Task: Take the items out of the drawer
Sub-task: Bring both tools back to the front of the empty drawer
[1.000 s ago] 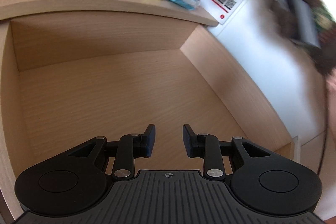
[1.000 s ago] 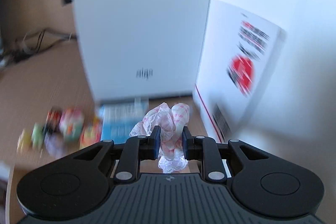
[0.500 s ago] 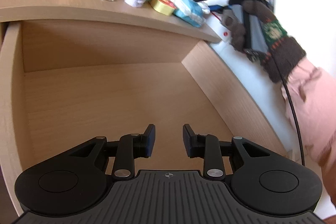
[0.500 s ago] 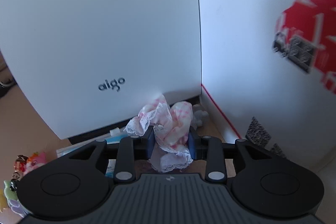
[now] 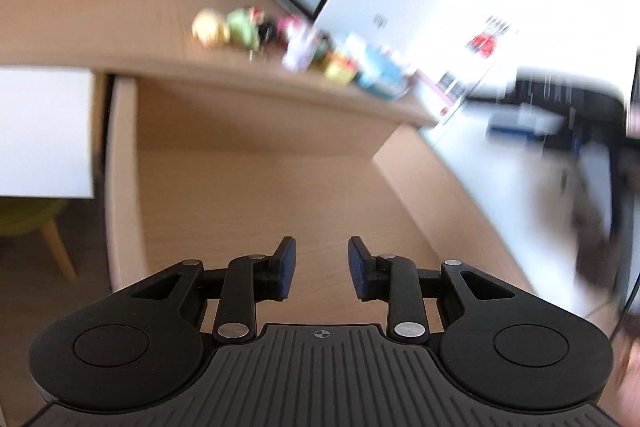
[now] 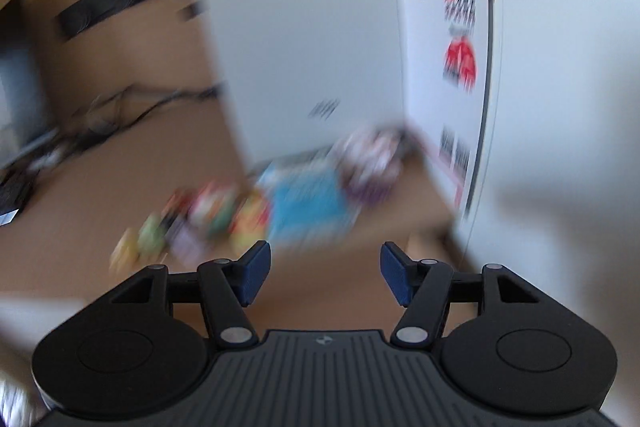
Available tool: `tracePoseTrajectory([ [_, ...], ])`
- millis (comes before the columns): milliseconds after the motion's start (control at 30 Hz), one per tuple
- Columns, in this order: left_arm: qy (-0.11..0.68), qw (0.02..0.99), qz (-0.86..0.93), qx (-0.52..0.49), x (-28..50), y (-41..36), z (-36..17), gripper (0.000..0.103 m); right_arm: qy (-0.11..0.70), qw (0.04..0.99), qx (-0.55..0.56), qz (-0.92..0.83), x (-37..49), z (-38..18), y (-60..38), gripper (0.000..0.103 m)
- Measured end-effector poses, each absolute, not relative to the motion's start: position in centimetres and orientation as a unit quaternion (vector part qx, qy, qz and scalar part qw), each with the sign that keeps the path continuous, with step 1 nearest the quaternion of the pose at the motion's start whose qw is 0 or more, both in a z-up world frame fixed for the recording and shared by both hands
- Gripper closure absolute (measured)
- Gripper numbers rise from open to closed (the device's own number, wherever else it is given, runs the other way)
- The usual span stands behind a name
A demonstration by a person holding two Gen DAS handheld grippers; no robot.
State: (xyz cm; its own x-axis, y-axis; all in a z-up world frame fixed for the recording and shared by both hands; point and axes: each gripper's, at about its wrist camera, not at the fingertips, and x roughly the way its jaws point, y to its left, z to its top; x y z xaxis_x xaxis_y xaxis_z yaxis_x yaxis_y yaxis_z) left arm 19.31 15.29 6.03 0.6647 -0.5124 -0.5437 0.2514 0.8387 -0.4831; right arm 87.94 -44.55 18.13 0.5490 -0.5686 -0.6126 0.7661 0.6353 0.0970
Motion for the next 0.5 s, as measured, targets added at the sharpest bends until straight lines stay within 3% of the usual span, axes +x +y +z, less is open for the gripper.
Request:
tracePoseTrajectory([
  [233,0.295,0.916,-0.207,-0.174,10.3,16.1,9.3,0.072,0.285,0.882,0.156,-0.343,83.6,15.8,-32.5,0.037],
  [500,0.269,0.924,-0.229,-0.147,-0.4,13.1,8.1,0.072,0.226,0.894,0.195,-0.333,74.6,15.4,-24.8,0.037],
])
